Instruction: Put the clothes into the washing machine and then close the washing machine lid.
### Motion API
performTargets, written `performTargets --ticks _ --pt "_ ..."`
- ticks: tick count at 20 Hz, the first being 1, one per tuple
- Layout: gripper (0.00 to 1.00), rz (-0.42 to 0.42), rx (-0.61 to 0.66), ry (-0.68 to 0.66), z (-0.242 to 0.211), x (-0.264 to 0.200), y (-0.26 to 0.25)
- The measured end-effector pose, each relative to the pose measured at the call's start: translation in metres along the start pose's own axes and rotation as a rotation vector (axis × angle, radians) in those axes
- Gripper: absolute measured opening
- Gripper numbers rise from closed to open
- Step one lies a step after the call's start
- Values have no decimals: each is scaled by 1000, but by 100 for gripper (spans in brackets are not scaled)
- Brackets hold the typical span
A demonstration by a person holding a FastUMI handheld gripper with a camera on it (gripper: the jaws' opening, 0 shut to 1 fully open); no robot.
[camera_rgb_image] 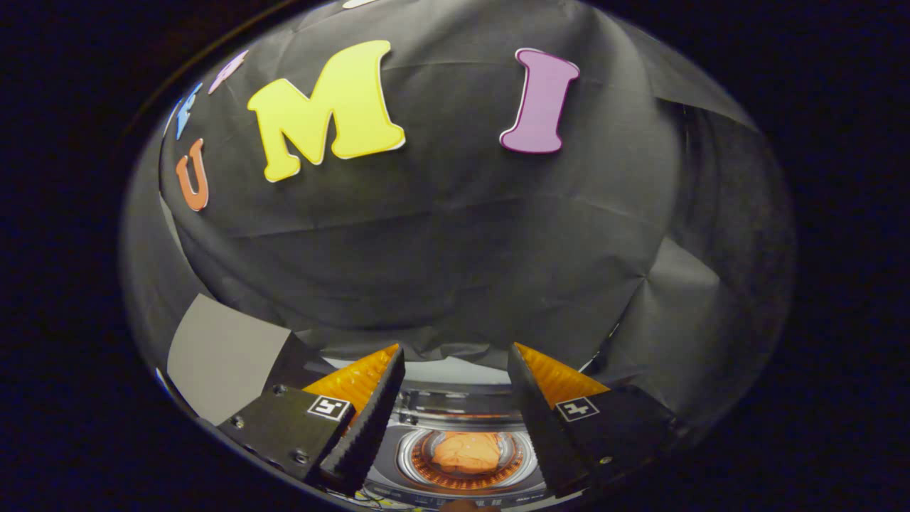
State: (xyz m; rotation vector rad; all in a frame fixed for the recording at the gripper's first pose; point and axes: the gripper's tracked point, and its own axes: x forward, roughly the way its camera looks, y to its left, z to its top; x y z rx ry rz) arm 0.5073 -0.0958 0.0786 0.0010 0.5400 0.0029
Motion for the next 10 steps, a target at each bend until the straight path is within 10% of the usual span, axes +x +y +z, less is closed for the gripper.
performTargets --ticks 10 --pt "90 -76 14 40 -16 54 -14"
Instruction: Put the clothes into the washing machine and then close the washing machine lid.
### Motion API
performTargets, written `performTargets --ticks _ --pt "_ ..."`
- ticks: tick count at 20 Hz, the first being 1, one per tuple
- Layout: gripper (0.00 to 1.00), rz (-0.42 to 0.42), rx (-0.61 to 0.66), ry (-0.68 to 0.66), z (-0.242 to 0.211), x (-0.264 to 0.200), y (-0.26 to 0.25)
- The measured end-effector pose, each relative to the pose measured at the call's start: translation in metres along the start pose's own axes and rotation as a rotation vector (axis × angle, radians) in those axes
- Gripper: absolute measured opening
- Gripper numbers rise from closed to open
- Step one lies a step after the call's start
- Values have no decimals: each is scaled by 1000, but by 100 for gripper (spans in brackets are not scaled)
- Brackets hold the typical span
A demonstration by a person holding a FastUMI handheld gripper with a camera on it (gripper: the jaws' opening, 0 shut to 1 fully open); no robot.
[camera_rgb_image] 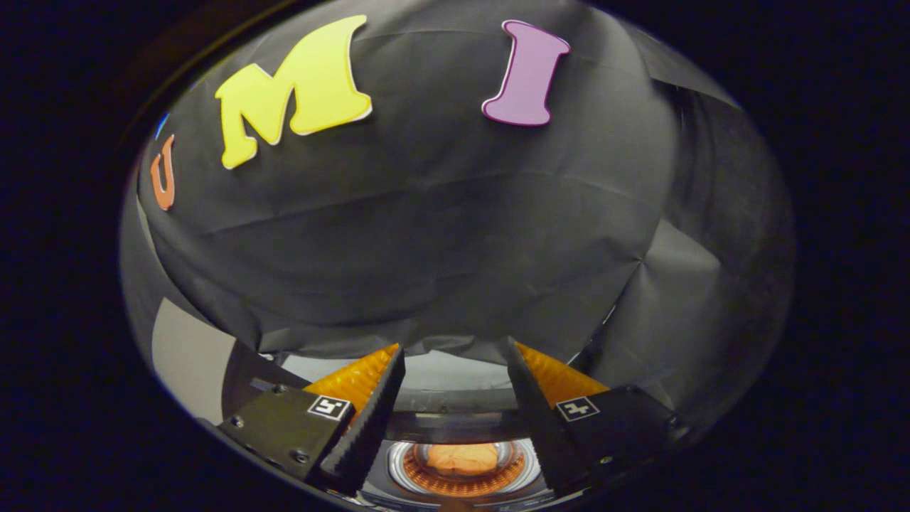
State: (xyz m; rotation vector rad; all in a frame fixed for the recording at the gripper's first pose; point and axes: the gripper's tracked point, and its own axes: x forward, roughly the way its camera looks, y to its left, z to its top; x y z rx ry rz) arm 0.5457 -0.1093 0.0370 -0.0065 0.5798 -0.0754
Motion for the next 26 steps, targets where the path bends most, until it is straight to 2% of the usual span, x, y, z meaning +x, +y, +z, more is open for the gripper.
performTargets --ticks 4,12,26 --pt "90 -1 14 37 -11 8 -2" --pt "91 14 -21 -4 -14 6 -4" --pt "91 37 -29 -218 -24 -17 -3"
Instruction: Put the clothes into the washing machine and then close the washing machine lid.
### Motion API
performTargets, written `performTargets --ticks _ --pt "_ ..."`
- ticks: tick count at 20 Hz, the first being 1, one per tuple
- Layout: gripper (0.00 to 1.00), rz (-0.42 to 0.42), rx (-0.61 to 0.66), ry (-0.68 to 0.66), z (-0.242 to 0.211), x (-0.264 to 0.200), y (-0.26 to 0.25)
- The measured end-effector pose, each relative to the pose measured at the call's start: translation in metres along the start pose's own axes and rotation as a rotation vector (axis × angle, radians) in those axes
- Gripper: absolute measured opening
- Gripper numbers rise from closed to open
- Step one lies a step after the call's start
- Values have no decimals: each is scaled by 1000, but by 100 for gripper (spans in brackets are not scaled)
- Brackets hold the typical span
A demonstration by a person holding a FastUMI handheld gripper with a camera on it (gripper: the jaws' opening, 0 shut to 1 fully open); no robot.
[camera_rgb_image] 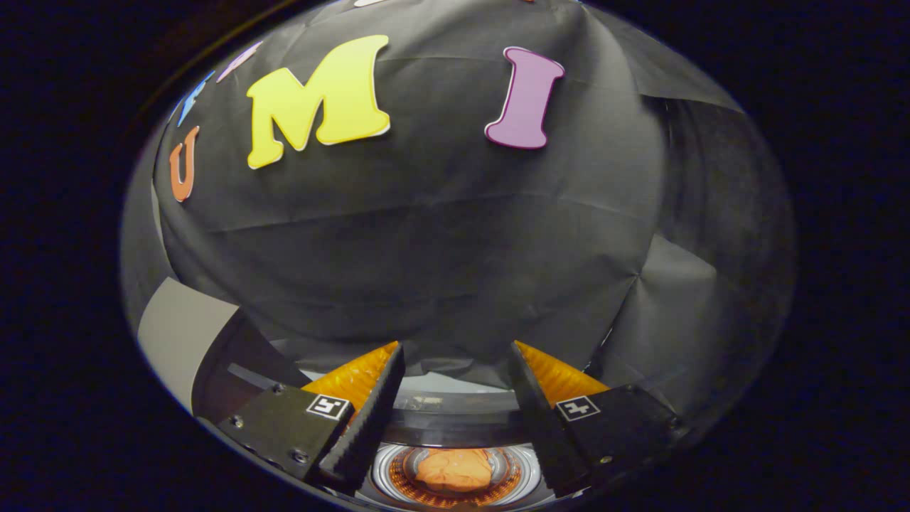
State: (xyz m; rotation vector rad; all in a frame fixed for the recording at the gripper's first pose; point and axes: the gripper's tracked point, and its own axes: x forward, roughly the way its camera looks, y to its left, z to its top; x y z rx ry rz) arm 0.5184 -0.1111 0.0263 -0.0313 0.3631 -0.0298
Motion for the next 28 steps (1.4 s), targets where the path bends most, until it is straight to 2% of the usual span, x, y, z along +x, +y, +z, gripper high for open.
performTargets --ticks 5,12,15,18,23,25,28 --pt "91 2 0 -132 -13 -26 0" --pt "91 -16 11 -239 -42 -58 0" --pt "91 -33 17 -269 -67 -75 -2" --pt "91 -46 29 -251 -97 -87 -2" --pt "92 -69 87 -112 -169 -89 -3" --pt "92 -67 73 -106 -176 -96 2" --pt "92 -57 13 -127 -164 -105 11"
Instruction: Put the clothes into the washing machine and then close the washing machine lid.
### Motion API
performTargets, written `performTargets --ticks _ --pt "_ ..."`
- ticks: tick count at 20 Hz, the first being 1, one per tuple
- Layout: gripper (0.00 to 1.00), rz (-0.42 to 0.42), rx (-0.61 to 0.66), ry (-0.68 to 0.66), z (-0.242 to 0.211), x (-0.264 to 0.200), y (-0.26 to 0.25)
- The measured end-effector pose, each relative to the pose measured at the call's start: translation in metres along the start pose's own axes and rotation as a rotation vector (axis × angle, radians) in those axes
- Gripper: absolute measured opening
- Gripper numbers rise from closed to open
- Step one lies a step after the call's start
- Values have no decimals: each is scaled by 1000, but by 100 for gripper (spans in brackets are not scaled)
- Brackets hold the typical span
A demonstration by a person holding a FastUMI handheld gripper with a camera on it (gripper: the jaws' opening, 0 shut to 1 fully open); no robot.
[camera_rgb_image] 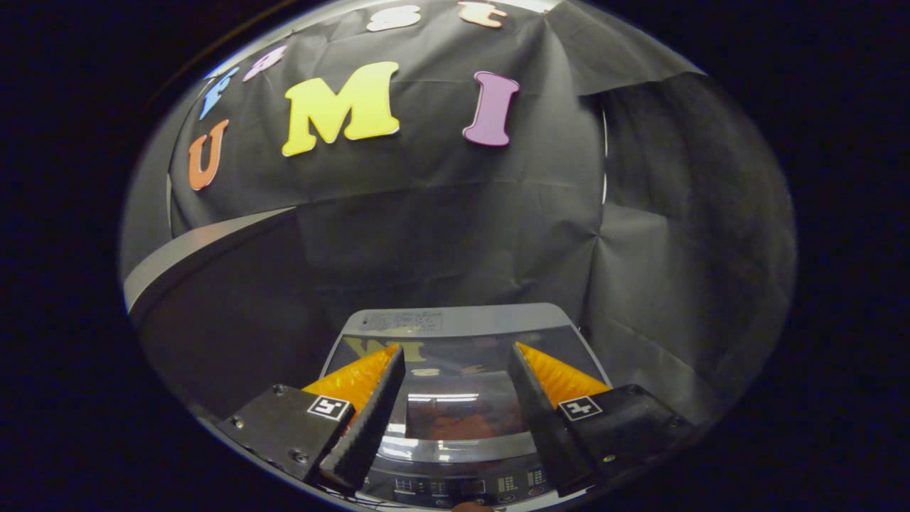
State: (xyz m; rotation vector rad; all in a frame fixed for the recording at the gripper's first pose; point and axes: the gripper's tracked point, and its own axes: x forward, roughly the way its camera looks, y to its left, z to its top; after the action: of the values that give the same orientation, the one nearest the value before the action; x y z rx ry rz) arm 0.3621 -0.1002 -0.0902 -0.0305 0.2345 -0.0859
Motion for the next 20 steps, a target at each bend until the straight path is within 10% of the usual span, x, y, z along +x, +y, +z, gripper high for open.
performTargets --ticks 20 --pt "100 48 0 -328 81 -371 -7"
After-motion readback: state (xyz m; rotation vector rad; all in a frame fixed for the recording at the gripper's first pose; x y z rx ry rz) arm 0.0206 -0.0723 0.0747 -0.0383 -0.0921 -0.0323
